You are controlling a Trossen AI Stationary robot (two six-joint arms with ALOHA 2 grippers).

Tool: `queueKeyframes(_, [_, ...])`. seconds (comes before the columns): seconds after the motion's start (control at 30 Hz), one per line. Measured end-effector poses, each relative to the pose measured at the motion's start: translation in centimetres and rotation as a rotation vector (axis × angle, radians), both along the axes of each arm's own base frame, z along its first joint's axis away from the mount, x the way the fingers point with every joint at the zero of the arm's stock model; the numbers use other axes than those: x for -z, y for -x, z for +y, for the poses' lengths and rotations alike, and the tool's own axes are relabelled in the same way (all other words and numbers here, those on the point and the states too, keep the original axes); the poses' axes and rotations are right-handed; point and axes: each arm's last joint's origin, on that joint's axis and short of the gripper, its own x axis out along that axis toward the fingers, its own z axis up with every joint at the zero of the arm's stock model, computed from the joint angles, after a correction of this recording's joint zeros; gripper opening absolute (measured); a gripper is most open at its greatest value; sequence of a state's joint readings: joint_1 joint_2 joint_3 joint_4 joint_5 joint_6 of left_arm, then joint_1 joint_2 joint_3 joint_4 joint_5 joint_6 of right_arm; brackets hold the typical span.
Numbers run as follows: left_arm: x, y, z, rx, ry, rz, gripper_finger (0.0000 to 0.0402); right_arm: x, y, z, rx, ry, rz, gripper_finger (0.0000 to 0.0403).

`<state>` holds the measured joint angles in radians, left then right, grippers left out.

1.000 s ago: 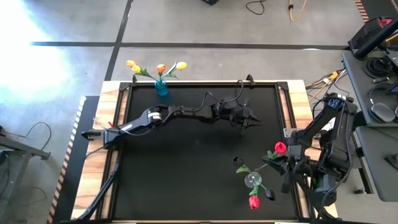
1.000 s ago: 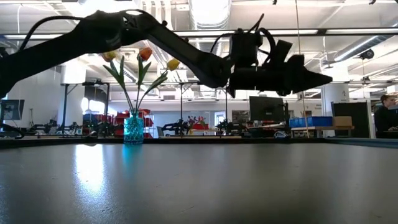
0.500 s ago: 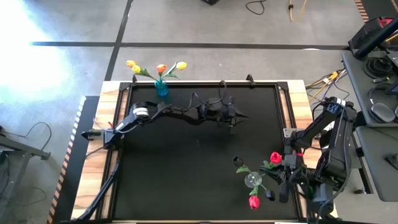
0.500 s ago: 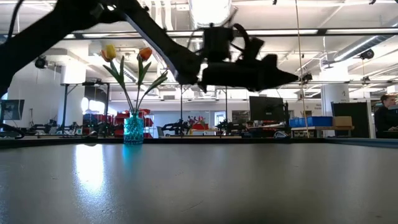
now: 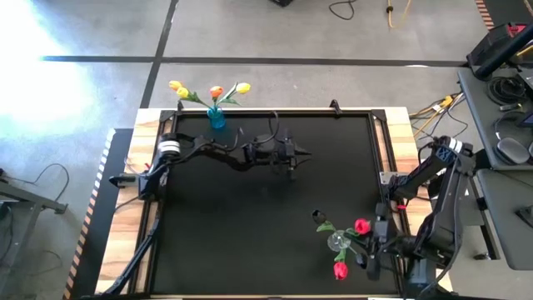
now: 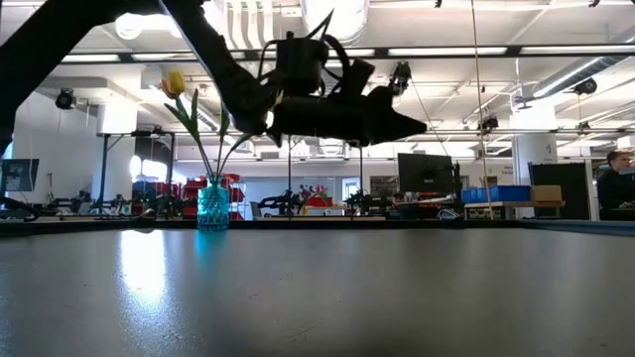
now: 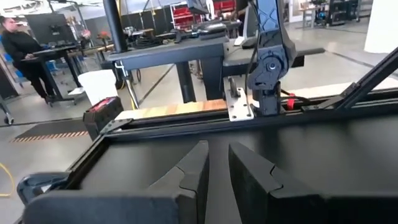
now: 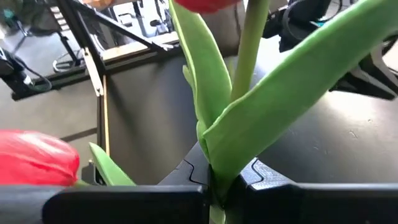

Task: Sort flowers into vase by color
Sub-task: Put the red flower into the transparent vase

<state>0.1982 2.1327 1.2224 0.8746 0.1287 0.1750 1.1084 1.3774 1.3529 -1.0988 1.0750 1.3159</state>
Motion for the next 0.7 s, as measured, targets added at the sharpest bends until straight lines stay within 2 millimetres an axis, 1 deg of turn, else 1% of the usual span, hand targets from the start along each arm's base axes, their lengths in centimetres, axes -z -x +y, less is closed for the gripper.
queueKeyframes(0.2, [0.2,1.4,-0.3,-0.001,0.022,-0.045,0.0047,0.9,-0.2,0.4,0.012,0.022,0.032,0.001])
queueKeyframes(0.3, [0.8,1.7,-0.3,-0.016,0.032,-0.023,0.0047,1.2,-0.3,0.5,0.02,0.014,0.046,0.0014])
queueKeyframes(0.4, [0.9,1.9,-0.3,-0.026,0.033,-0.023,0.0047,1.3,-0.4,0.4,0.033,-0.001,0.052,0.0024])
queueKeyframes(0.53, [1.0,1.9,-0.3,-0.027,0.035,-0.015,0.0047,1.3,-0.6,0.3,0.04,-0.001,0.053,0.0052])
queueKeyframes(0.7, [1.0,1.9,-0.3,-0.027,0.035,-0.015,0.0047,1.0,-0.6,0.2,0.04,-0.005,0.051,0.0112])
